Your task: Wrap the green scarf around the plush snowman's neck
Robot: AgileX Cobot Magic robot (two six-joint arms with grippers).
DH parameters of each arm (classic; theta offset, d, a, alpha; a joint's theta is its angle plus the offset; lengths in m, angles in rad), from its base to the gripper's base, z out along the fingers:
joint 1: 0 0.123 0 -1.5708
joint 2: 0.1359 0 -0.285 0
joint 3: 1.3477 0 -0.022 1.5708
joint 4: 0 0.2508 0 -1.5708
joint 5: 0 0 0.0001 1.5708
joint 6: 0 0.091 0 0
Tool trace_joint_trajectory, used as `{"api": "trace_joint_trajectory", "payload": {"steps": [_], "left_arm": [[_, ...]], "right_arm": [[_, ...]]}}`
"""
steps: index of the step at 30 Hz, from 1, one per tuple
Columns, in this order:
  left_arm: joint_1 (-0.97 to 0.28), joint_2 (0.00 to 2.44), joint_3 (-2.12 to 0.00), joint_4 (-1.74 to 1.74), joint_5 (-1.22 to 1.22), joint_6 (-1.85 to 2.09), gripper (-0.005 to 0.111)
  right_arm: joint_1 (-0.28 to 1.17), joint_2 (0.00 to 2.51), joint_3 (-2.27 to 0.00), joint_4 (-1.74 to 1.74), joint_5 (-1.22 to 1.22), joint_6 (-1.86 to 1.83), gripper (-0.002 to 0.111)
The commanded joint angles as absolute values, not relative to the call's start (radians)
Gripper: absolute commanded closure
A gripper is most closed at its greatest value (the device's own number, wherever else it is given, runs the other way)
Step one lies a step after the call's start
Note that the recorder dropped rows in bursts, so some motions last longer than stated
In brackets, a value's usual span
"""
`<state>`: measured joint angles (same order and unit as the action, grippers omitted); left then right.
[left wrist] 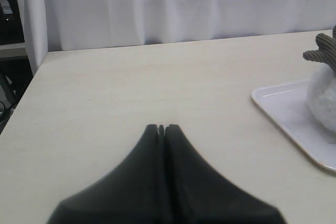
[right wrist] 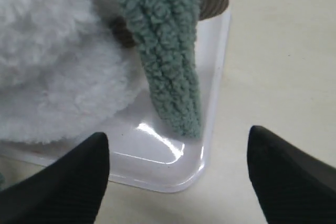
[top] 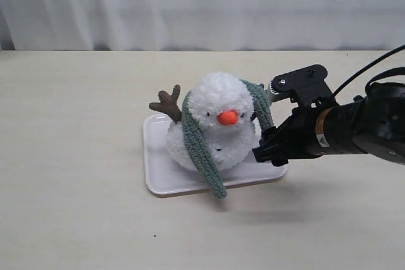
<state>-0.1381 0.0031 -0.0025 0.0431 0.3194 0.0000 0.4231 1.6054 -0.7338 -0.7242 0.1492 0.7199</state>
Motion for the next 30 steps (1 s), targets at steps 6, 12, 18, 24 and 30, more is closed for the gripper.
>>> {"api": "trace_joint_trajectory", "payload": {"steps": [6, 12, 18, 24, 30], "left_arm": [[-0.135, 0.000, 0.000, 0.039, 0.310, 0.005, 0.107], [-0.135, 0.000, 0.000, 0.039, 0.310, 0.005, 0.107], [-0.135, 0.000, 0.000, 0.039, 0.310, 0.005, 0.107], [-0.135, 0.000, 0.000, 0.039, 0.310, 0.005, 0.107], [-0.135, 0.000, 0.000, 0.039, 0.310, 0.005, 0.107]], "right_arm": [[0.415, 1.714, -0.761, -0.858, 0.022, 0.698, 0.039], [0.415, 1.715, -0.779, -0.903, 0.132, 0.690, 0.039], [0.415, 1.703, -0.779, -0.919, 0.119, 0.692, 0.041], [0.415, 1.730, -0.779, -0.940, 0.050, 0.694, 0.053], [0.415, 1.767, -0.791, -0.959, 0.057, 0.692, 0.053]]}}
